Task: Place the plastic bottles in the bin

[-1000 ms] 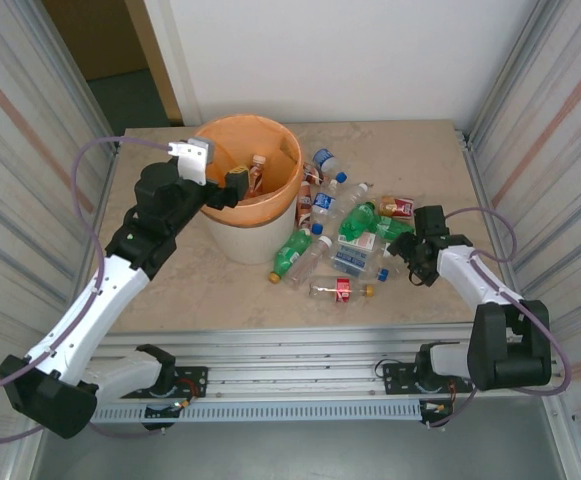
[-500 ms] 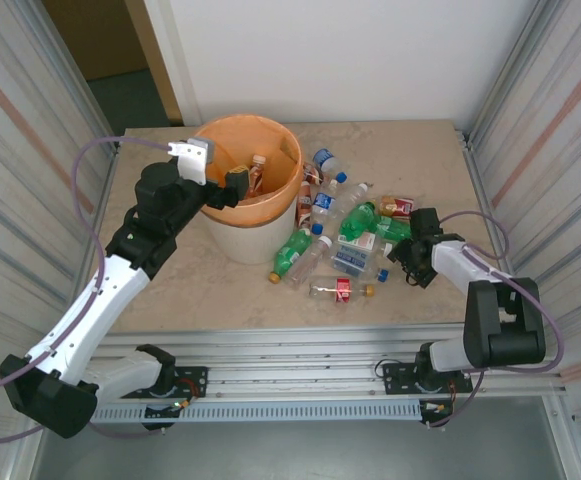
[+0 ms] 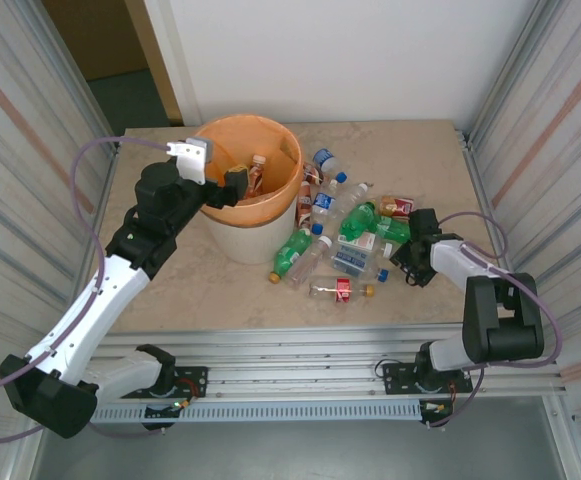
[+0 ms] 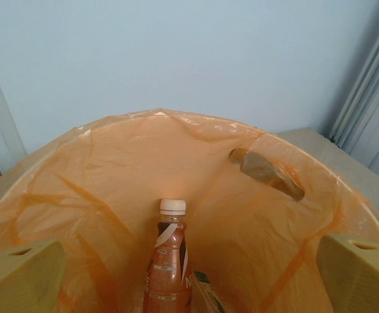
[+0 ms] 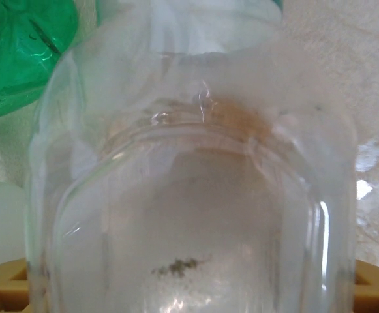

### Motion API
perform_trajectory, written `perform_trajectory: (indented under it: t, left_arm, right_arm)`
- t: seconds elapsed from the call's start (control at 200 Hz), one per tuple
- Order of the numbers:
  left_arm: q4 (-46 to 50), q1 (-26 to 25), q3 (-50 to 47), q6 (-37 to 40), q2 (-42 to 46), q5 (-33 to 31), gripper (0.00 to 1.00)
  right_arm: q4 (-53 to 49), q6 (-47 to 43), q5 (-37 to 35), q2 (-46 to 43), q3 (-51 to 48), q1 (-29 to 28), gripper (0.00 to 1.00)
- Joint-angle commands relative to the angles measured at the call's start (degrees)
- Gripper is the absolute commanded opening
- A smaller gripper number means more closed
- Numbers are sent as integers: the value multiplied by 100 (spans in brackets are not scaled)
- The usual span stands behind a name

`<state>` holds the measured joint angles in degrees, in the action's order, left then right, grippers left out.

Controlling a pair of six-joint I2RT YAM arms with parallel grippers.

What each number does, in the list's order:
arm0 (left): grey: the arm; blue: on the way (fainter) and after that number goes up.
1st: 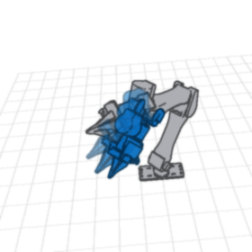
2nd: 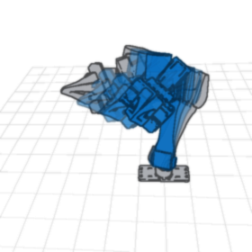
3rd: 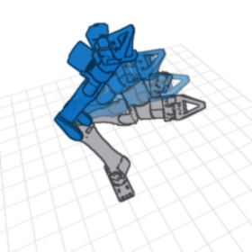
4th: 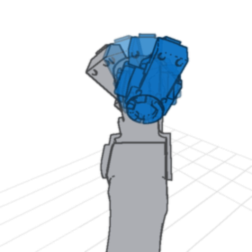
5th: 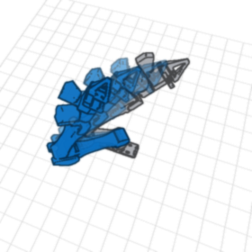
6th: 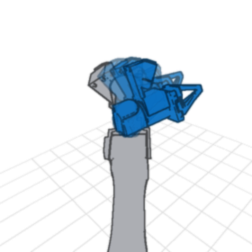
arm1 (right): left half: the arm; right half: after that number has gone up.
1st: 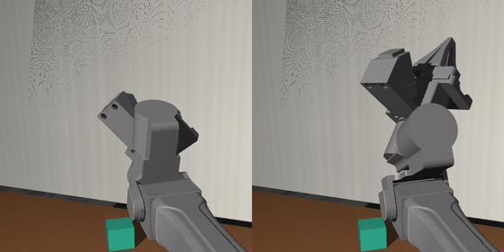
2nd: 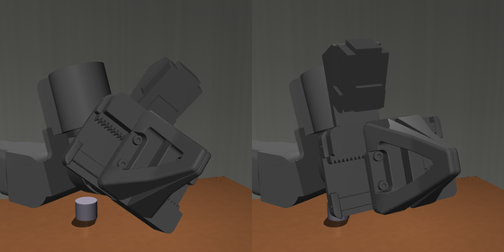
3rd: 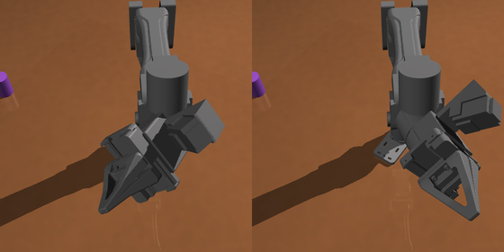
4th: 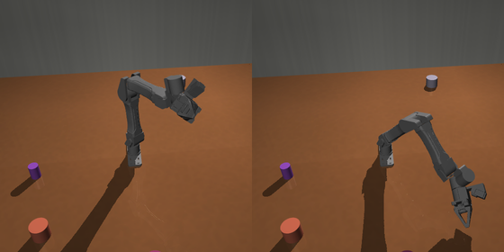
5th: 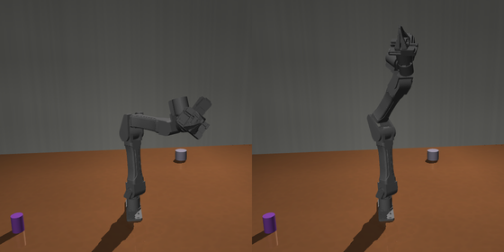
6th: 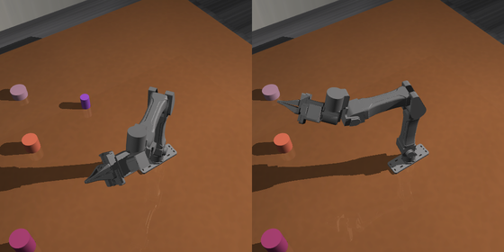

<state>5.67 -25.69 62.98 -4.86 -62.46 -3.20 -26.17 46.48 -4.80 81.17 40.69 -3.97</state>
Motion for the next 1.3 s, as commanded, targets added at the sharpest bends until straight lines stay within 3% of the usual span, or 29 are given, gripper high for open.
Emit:
perform_trajectory:
  t: [0.0,0.26,0.511,0.781,1.057,1.297]
  left_arm:
    - [-166,-19,0,-169,23,-303,99]
    - [-178,-18,4,-339,-29,-272,99]
    - [-154,-20,39,-469,-82,-190,99]
    - [-297,-13,12,-691,-111,253,99]
    - [-573,-24,42,-1026,-291,980,99]
    - [-1167,-58,103,-1555,-612,2056,99]
  right_arm:
    - [-302,12,-340,-461,14,42,47]
    - [-648,-339,-612,-1370,233,-1,39]
    - [-315,-952,-450,-2303,369,-322,34]
    - [208,-1767,-240,-3008,756,-1186,34]
    - [705,-2540,-162,-2825,1257,-2370,34]
    - [1117,-3095,15,-2507,1573,-3148,35]
